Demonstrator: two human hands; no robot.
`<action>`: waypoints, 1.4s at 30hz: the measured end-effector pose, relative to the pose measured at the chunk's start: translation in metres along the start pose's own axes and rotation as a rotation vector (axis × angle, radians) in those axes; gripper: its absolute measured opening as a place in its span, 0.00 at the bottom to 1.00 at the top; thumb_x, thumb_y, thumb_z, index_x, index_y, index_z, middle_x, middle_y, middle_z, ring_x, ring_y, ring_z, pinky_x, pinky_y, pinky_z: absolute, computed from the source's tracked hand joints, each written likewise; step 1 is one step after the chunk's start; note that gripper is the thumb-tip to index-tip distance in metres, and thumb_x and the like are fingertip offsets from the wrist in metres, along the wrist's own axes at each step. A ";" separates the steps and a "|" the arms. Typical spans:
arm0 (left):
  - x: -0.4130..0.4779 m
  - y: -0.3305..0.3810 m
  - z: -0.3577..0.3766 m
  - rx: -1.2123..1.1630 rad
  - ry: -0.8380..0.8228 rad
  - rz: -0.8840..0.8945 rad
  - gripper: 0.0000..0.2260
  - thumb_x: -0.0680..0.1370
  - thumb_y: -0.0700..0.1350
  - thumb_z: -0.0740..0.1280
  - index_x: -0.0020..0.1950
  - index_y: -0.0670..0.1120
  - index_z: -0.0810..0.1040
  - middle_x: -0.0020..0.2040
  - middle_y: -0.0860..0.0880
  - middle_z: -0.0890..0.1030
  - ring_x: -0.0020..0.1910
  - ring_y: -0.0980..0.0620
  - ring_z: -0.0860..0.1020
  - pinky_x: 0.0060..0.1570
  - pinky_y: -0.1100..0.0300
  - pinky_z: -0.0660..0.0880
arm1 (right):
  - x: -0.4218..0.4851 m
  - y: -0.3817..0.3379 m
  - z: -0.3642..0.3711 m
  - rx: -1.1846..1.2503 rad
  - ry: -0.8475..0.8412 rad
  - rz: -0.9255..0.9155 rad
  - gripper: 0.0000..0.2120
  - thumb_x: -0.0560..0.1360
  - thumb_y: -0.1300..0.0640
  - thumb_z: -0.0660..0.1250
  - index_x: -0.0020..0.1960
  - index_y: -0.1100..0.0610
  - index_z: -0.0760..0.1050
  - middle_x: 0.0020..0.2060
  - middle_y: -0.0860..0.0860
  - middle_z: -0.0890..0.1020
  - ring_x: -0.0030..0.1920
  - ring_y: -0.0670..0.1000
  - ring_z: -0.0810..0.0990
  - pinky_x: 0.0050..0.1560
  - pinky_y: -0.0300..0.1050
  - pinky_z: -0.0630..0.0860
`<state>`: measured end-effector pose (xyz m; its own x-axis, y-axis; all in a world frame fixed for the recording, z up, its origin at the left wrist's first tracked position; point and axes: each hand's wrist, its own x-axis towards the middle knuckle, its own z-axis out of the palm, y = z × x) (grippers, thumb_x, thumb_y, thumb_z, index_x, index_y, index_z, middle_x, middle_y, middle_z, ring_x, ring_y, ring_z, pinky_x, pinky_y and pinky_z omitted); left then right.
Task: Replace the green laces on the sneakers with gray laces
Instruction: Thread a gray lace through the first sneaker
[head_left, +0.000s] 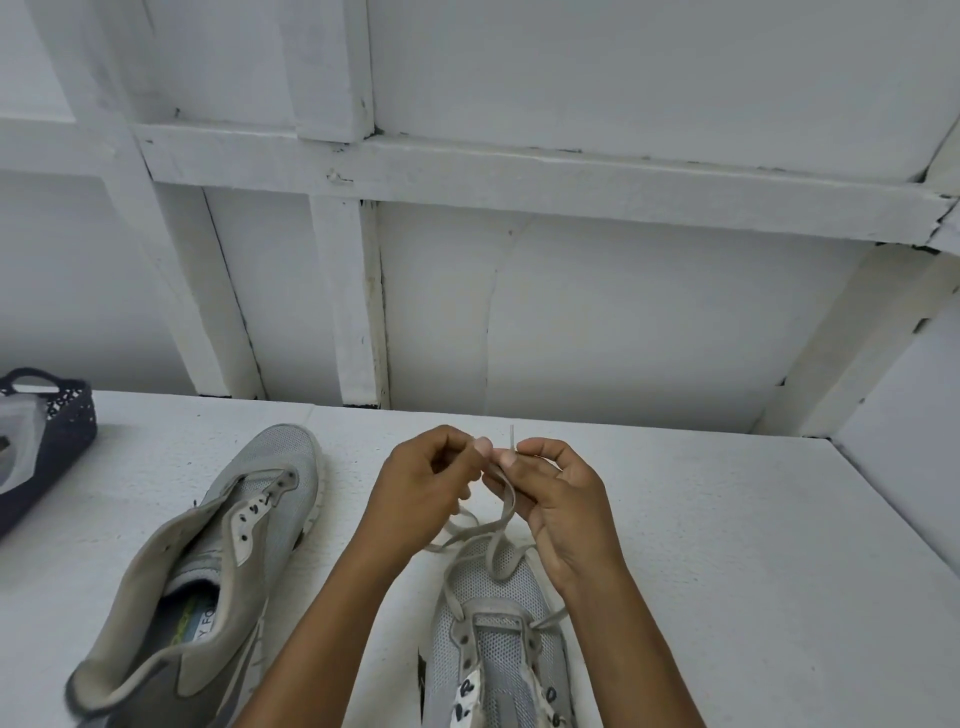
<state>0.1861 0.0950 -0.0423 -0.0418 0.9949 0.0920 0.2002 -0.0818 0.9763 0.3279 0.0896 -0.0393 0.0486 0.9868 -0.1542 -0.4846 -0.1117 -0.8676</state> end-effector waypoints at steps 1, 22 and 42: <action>0.000 0.001 0.001 -0.029 0.003 -0.001 0.06 0.79 0.45 0.70 0.44 0.45 0.82 0.33 0.53 0.81 0.31 0.57 0.76 0.34 0.62 0.75 | 0.000 0.000 0.001 -0.010 -0.010 0.001 0.10 0.72 0.71 0.71 0.50 0.64 0.74 0.43 0.64 0.85 0.45 0.59 0.86 0.55 0.54 0.81; 0.000 0.001 0.006 -0.148 0.043 -0.049 0.05 0.75 0.44 0.73 0.47 0.45 0.87 0.43 0.53 0.86 0.38 0.63 0.81 0.33 0.73 0.72 | 0.002 0.004 -0.005 -0.209 -0.084 0.032 0.03 0.76 0.67 0.68 0.50 0.63 0.77 0.39 0.59 0.86 0.39 0.56 0.86 0.43 0.48 0.83; 0.007 0.025 -0.009 -0.291 0.103 -0.132 0.08 0.74 0.49 0.74 0.43 0.45 0.86 0.32 0.56 0.79 0.31 0.55 0.74 0.37 0.59 0.72 | -0.012 0.006 0.013 -0.131 -0.525 0.258 0.22 0.82 0.49 0.54 0.55 0.66 0.78 0.44 0.64 0.84 0.44 0.60 0.84 0.50 0.52 0.81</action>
<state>0.1820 0.0988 -0.0155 -0.1506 0.9880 -0.0342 -0.1004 0.0191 0.9948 0.3133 0.0788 -0.0371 -0.5107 0.8479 -0.1423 -0.3102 -0.3361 -0.8893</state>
